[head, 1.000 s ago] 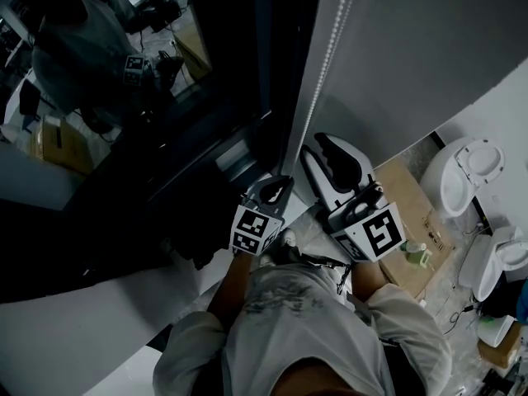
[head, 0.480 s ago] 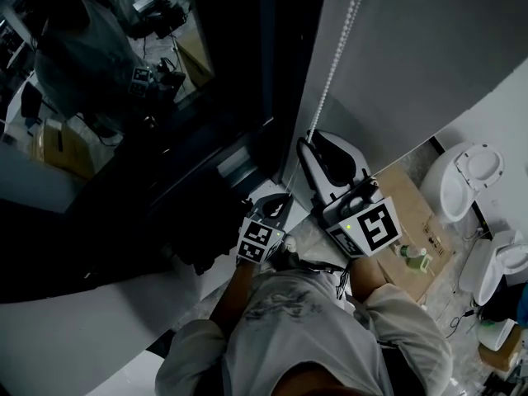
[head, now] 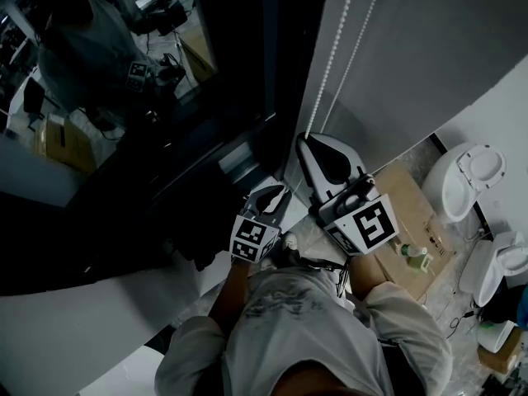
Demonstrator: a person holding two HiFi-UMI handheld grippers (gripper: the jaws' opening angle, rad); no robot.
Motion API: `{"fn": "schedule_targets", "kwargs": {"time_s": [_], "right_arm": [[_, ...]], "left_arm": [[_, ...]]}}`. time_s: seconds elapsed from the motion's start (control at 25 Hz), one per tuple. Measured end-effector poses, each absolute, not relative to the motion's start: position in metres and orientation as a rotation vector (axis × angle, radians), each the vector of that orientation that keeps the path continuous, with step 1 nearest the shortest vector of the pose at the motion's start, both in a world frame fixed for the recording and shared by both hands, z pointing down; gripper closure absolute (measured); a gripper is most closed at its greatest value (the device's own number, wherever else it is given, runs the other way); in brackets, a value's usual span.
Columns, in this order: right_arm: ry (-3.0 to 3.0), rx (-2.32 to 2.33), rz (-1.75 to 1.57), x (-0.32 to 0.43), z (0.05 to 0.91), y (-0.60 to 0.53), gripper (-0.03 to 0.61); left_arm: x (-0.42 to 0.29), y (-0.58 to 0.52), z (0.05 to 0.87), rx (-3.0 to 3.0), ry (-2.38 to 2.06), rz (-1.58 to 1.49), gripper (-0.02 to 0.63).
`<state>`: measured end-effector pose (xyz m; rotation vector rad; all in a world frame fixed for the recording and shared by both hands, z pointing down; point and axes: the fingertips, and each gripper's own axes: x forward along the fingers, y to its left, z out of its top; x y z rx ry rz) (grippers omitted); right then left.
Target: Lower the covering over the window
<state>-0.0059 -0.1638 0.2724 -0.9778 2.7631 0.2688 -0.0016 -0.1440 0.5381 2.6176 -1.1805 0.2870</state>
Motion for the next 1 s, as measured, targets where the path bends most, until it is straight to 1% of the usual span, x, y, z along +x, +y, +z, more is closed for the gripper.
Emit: {"fn": "schedule_targets", "kwargs": {"time_s": [0.12, 0.24, 0.64, 1.0], "right_arm": [[2.799, -0.985, 0.232, -0.010, 0.284, -0.164, 0.560], [2.825, -1.001, 0.188, -0.010, 0.295, -0.163, 0.560], [2.927, -1.026, 0.157, -0.008, 0.346, -0.158, 0.560], [2.996, -1.047, 0.071, -0.006, 0.390, -0.151, 0.560]], "left_arm": [[-0.004, -0.142, 0.507, 2.655, -1.176, 0.193, 0.505], [-0.009, -0.140, 0.473, 2.692, -1.177, 0.094, 0.485], [-0.034, -0.145, 0.381, 2.769, -1.243, -0.134, 0.480], [-0.017, -0.151, 0.320, 2.894, -1.213, -0.233, 0.480]]}}
